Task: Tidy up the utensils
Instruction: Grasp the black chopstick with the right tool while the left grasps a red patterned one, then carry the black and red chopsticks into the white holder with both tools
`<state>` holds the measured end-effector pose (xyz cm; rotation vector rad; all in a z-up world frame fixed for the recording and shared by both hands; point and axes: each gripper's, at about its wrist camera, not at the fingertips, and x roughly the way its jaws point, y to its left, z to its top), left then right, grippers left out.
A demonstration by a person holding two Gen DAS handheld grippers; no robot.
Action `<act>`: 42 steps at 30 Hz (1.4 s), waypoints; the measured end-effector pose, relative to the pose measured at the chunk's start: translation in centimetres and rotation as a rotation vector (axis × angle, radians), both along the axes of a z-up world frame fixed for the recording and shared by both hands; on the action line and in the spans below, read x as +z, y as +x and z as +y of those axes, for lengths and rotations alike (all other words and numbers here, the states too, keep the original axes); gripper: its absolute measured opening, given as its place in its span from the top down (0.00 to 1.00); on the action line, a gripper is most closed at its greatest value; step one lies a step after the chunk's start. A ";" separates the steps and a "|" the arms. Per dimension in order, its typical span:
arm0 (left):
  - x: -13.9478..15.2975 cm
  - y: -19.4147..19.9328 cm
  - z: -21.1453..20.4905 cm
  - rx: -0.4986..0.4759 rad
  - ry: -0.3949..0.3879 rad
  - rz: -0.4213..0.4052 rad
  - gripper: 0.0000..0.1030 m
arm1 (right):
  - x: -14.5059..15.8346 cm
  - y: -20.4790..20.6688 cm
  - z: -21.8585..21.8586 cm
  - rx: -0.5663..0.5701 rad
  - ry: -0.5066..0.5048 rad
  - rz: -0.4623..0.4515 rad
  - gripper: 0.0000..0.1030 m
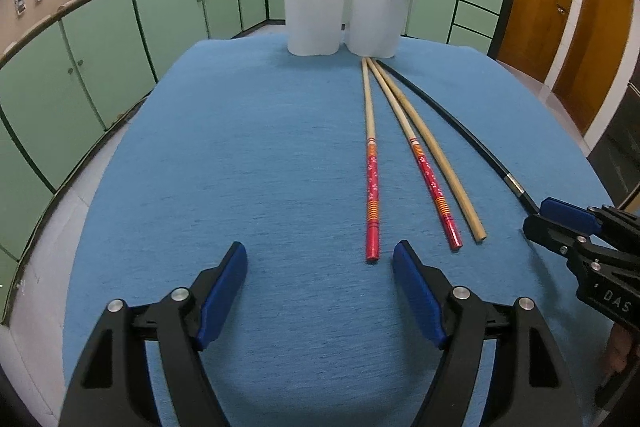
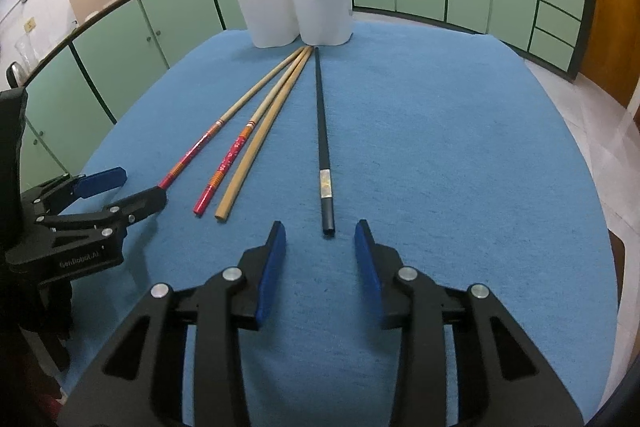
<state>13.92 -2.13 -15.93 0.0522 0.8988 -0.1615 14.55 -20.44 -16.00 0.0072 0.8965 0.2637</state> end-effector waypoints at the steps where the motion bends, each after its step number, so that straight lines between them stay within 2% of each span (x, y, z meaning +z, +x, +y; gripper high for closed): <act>1: 0.0 0.1 0.0 0.000 -0.002 0.000 0.29 | 0.0 0.0 0.1 -0.001 -0.003 -0.001 0.66; 6: 0.1 0.0 -0.5 -0.022 -0.005 -0.007 0.40 | -0.1 0.3 0.5 -0.005 -0.023 -0.008 0.72; 11: 0.2 -0.2 -1.4 -0.052 -0.012 -0.012 0.51 | -0.2 0.9 0.4 -0.020 -0.034 -0.007 0.85; 14: 0.2 -0.4 -2.1 -0.075 -0.005 -0.016 0.65 | -0.2 0.9 0.9 -0.014 -0.060 -0.015 0.89; 16: 0.2 -0.5 -2.6 -0.091 -0.005 -0.017 0.78 | -0.2 0.9 1.0 -0.010 -0.069 -0.018 0.94; 18: 0.2 -0.5 -2.9 -0.097 0.008 -0.019 0.84 | -0.2 0.9 0.8 -0.011 -0.065 -0.017 0.94; 20: 0.2 -0.5 -3.0 -0.099 0.013 -0.021 0.94 | -0.2 0.9 0.7 -0.011 -0.061 -0.017 0.94; 27: 1.5 -1.0 -2.5 -0.095 -0.005 -0.036 0.94 | 0.7 0.3 0.4 -0.012 -0.032 -0.038 0.94; 32: 4.2 -1.5 -1.5 -0.094 -0.004 -0.079 0.95 | 2.4 -0.2 0.1 -0.012 -0.023 -0.073 0.94; 42: 11.1 -2.2 0.1 -0.098 -0.019 -0.229 0.95 | 9.0 -0.5 -1.3 -0.007 0.012 -0.191 0.94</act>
